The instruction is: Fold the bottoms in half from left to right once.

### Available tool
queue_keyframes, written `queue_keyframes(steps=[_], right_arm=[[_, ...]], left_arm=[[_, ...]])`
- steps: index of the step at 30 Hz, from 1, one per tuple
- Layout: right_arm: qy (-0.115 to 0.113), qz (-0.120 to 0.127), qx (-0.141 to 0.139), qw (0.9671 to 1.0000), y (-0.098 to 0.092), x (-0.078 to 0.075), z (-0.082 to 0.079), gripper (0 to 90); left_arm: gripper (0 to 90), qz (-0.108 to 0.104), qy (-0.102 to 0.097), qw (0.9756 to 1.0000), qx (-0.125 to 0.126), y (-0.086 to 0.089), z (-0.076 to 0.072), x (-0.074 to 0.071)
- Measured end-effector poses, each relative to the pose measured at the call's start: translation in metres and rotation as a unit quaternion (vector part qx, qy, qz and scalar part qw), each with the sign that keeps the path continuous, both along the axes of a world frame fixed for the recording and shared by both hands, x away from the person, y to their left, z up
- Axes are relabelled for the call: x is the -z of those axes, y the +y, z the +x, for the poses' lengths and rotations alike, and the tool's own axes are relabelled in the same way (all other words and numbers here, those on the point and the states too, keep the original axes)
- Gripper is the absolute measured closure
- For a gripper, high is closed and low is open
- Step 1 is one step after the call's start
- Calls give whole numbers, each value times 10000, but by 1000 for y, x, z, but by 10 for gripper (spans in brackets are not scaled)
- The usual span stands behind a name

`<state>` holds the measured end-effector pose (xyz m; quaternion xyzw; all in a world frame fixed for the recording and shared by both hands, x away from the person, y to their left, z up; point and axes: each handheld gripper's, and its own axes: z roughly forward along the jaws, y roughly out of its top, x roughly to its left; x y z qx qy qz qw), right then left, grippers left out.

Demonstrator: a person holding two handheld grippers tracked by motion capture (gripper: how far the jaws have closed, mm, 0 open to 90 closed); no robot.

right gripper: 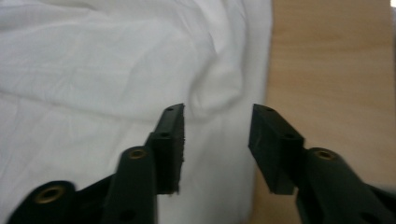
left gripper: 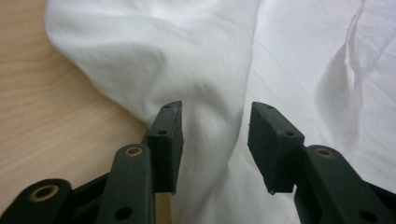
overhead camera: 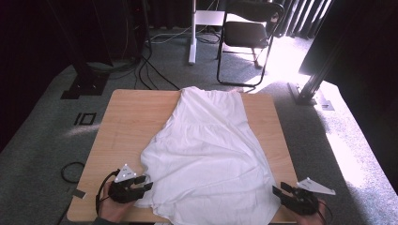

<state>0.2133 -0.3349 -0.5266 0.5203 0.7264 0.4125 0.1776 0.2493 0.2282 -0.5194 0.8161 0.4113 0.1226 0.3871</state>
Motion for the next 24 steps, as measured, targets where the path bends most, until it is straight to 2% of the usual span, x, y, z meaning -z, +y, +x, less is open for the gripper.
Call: queue_keyframes(steps=[2, 4, 8, 9, 11, 12, 13, 15, 20, 23, 24], right_arm=[[-45, -8, -93, 9999, 14, -2, 19, 463], [42, -32, -168, 9998, 28, 0, 40, 432], [208, -164, -233, 9994, 49, 10, 78, 388], [297, -166, -282, 9990, 52, 13, 85, 410], [480, -151, -474, 9976, 56, 16, 88, 625], [515, -131, -571, 9970, 57, 16, 86, 731], [528, -118, -627, 9966, 56, 16, 81, 790], [516, -120, -657, 9964, 51, 13, 69, 860], [404, -73, -670, 9969, 24, -3, 21, 874], [311, 40, -629, 9975, 5, -13, -10, 877], [311, 40, -629, 9975, 5, -13, -10, 877]], left_arm=[[538, -12, -46, 10000, 10, -2, 4, -2], [525, 47, -38, 10000, 0, -6, 7, -2], [508, 209, 140, 9997, 53, -14, 16, 9], [504, 228, 210, 9995, 60, -16, 17, 13], [505, 266, 309, 9991, 142, -19, 18, 21], [560, 294, 356, 9987, 225, -20, 17, 23], [685, 368, 365, 9982, 316, -21, 16, 24], [862, 393, 349, 9979, 383, -21, 12, 23], [885, 421, 276, 9974, 511, -17, -1, 12], [885, 399, 274, 9969, 621, -18, -10, 9], [884, 399, 274, 9969, 621, -18, -10, 9]])
